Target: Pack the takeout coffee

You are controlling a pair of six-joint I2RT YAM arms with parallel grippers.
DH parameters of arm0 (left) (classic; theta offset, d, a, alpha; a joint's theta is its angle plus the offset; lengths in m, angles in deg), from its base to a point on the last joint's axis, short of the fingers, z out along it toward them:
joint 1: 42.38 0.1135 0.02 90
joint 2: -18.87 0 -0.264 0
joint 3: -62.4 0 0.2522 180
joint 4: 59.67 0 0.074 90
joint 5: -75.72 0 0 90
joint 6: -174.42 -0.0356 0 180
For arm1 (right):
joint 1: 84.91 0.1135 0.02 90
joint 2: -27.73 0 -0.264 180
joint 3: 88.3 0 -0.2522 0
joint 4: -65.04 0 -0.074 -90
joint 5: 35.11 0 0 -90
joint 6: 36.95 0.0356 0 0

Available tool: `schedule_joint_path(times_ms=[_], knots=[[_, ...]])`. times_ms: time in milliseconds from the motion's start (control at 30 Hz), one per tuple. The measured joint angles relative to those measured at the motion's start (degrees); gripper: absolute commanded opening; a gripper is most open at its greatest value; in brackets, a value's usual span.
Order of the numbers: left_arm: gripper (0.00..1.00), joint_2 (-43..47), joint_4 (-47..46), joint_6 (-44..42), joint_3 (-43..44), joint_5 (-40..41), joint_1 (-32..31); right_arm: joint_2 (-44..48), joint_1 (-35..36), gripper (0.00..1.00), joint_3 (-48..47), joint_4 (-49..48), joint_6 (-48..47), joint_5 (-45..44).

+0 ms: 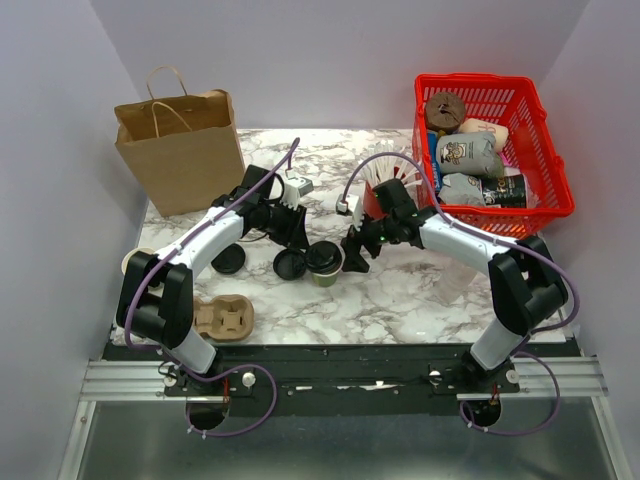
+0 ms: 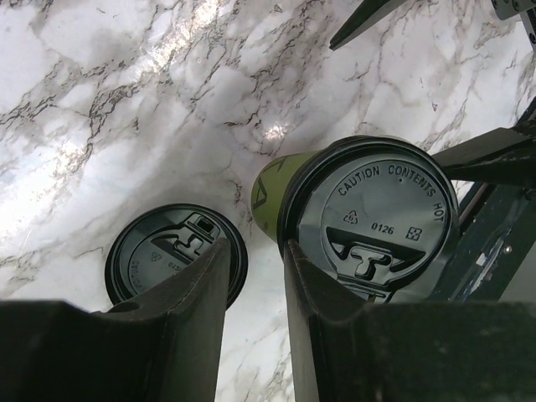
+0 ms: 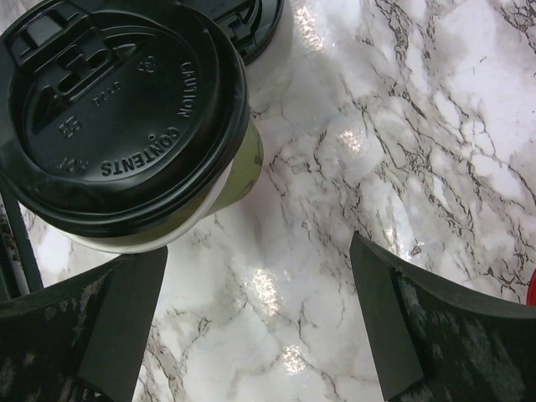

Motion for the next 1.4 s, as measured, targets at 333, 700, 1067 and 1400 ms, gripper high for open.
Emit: schedule_joint_path(times_ms=[333,700,1067,1400], knots=[[0.40,0.0,0.0,0.4,0.0,-0.2,0.0,-0.6,0.0,0.98,-0.7,-0.3,1.9,0.0],[0.40,0.2,0.1,0.4,0.4,0.7,0.0,-0.9,0.0,0.98,-1.0,-0.3,3.4,-0.3],[0.40,0.9,0.3,0.4,1.6,1.2,-0.1,-1.0,0.0,0.99,-1.3,-0.4,4.9,-1.0],[0.40,0.9,0.3,1.5,1.6,1.2,-0.1,-1.0,0.0,1.00,-1.9,0.8,4.7,-2.2]])
